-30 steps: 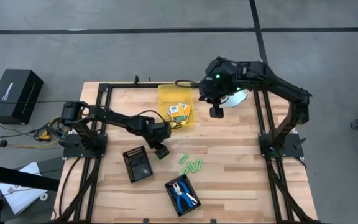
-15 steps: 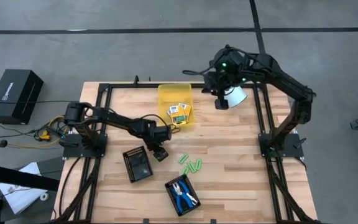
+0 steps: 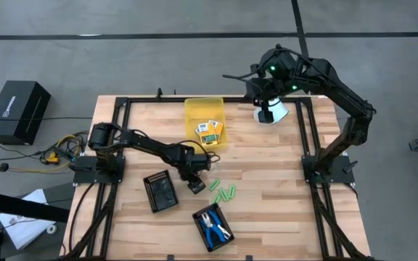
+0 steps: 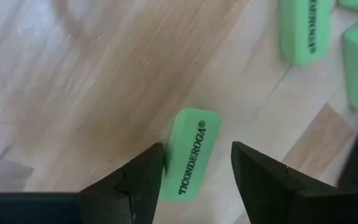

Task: Pick & Place School Supplies
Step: Put the green eraser into the left black bin

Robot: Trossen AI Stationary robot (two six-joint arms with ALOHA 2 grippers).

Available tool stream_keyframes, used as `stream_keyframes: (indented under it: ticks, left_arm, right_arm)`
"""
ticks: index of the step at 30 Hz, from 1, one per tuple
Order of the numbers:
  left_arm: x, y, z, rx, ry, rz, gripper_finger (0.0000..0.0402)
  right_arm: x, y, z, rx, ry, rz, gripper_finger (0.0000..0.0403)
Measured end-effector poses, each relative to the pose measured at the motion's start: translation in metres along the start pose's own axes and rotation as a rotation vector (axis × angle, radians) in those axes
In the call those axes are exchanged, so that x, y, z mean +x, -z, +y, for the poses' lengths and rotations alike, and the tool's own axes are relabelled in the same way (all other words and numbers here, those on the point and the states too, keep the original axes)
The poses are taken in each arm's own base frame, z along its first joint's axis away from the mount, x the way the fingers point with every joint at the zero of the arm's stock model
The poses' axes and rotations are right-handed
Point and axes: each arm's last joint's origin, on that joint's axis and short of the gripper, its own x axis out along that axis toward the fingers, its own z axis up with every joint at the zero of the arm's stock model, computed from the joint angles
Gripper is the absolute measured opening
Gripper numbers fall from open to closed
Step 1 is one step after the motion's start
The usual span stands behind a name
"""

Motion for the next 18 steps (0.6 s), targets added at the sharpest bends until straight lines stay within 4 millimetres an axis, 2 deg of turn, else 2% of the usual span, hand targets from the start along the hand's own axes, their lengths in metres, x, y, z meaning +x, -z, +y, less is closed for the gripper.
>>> stream_keyframes:
  ticks: [11,18]
  left_arm:
    - [0.001,0.002,-0.002,0.207,-0.139,-0.083,0.0184]
    - [0.001,0.003,-0.001,0.253,-0.110,-0.048,0.0165]
  right_arm:
    - [-0.003,0.012,-0.017,0.006,0.011,0.003,0.0000]
    - [-0.007,0.019,-0.033,0.036,0.056,-0.007,0.0000]
